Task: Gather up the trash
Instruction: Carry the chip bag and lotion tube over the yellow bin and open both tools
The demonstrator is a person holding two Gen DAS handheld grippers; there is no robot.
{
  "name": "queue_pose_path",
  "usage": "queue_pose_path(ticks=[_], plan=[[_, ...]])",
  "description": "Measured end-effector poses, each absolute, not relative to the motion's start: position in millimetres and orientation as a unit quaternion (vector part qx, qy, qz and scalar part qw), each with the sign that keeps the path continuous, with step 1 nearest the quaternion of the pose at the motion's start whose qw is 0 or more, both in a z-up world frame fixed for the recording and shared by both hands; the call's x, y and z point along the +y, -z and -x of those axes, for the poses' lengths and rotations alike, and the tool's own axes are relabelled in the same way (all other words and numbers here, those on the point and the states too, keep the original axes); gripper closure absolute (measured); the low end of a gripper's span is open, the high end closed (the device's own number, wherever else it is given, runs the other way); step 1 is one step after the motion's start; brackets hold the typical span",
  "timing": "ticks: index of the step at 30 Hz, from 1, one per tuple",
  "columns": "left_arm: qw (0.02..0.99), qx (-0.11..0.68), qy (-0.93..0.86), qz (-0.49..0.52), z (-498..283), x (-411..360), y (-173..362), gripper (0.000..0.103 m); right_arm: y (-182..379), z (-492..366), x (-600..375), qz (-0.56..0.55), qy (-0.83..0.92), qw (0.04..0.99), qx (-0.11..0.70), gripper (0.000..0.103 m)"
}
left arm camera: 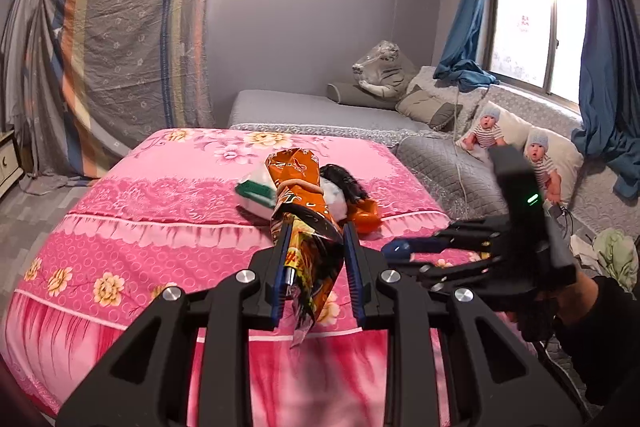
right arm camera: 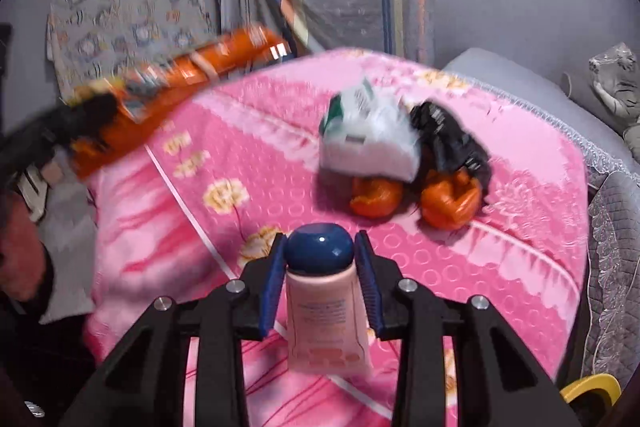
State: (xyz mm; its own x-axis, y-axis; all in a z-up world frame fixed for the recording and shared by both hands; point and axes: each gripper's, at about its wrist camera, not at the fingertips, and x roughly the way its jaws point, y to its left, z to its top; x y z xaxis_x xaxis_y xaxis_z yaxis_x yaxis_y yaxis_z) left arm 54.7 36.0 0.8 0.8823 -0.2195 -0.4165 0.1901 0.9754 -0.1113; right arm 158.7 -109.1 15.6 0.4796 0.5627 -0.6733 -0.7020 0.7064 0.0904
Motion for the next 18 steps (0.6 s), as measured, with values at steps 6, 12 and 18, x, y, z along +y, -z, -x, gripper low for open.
queue_pose_path(ticks=[6,12,18], plan=[[0.968,0.193,0.159,0.005,-60.5,-17.6,-21.7,0.080,-66.8,-129.4,-185.0,0.021,-0.342,0.897,0.278,0.071],[0.960,0.170,0.220,-0.026,-65.0,-83.0,-35.2,0.080,-85.9,-104.3,-258.6,-0.013,-0.277,0.931,0.236,0.071],[0.945,0.166,0.277,-0.042,-70.3,-146.7,-40.2,0.080,-81.4,-81.1,-327.2,-0.029,-0.185,0.955,0.230,0.071]])
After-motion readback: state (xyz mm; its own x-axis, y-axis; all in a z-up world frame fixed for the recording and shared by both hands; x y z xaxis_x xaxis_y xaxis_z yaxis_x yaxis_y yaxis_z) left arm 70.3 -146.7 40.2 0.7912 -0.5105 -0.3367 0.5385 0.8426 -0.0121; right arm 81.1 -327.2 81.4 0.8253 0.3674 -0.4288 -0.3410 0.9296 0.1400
